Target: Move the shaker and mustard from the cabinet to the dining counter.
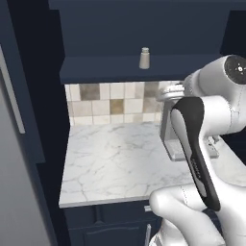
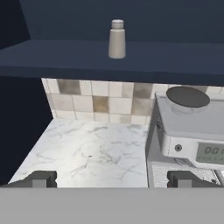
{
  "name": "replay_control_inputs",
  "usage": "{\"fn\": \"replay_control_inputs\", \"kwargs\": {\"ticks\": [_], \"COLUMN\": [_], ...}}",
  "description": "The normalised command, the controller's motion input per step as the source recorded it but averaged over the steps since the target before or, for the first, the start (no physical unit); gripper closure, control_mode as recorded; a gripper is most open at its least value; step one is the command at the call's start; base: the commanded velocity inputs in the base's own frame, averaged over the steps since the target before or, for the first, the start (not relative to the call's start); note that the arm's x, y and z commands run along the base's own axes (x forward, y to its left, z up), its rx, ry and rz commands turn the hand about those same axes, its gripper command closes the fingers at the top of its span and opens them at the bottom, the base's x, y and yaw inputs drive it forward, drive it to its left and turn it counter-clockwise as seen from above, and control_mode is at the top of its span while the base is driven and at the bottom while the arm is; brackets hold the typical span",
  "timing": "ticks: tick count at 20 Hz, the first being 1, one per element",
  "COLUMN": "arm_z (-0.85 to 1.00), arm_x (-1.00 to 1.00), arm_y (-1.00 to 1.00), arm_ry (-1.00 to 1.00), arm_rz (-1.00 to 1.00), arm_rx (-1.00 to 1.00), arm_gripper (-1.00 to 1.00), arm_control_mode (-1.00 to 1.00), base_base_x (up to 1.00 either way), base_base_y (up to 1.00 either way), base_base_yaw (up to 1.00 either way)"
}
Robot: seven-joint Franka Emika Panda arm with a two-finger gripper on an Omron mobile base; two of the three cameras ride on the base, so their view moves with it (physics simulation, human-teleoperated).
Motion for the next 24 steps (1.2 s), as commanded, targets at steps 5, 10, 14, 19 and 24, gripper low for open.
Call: {"fn": "replay_control_inputs", "kwargs": {"ticks": [5, 10, 14, 19, 24], "arm_z": [0.49, 0.2, 0.0, 0.0, 0.0], "arm_x": [0.12, 0.36, 0.6, 0.64, 0.63], "arm_y": [-0.06, 0.0, 0.0, 0.0, 0.0], "arm_ry": [-0.01, 0.0, 0.0, 0.0, 0.0], "arm_rz": [-0.01, -0.01, 0.0, 0.0, 0.0], "arm_rx": [-0.02, -0.01, -0.01, 0.0, 0.0], "arm_gripper": [-1.0, -1.0, -1.0, -1.0, -1.0], "arm_control_mode": [-1.0, -1.0, -1.0, -1.0, -1.0], "base_base_x": [0.0, 0.0, 0.0, 0.0, 0.0], "base_base_y": [0.0, 0.0, 0.0, 0.0, 0.0], "base_base_yaw": [0.0, 0.0, 0.0, 0.0, 0.0]}}
